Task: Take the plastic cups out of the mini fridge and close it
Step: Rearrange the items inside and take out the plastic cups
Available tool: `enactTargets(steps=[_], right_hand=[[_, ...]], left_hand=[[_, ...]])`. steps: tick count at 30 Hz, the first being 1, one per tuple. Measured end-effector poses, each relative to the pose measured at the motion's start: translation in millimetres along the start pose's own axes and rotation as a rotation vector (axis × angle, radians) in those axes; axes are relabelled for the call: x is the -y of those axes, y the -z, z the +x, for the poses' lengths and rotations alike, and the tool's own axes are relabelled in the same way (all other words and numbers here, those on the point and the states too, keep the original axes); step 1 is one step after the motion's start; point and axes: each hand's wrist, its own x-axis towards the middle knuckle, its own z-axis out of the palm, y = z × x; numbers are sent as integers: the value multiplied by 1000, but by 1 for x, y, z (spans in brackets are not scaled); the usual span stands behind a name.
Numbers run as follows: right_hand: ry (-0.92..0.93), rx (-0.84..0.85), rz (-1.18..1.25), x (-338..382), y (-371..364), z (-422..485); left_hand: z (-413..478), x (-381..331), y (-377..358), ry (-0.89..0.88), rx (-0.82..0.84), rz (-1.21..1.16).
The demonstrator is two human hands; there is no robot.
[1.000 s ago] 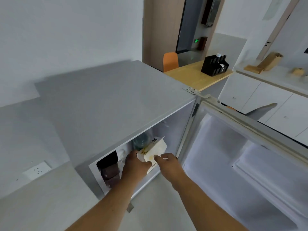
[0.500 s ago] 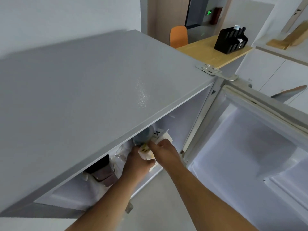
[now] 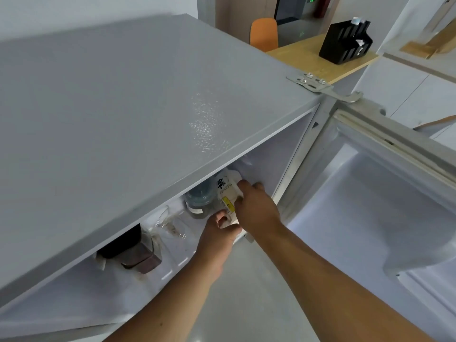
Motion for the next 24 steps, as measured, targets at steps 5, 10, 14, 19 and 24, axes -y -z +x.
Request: enactTargets(steps=[5, 10, 14, 19, 24], right_hand=[[94, -36, 15, -2, -3, 21], [139, -38, 65, 2, -7, 34], [116, -42, 172, 3, -7, 37], [91, -153, 172, -6, 2, 17], [203, -401, 144, 0, 5, -11]], left_hand=[[7, -5, -12, 23, -37, -58], [15, -17, -12, 21, -50, -111], [19, -27, -9, 31, -49, -153], [14, -27, 6, 232, 13, -44], [-11, -26, 33, 139, -459, 17]])
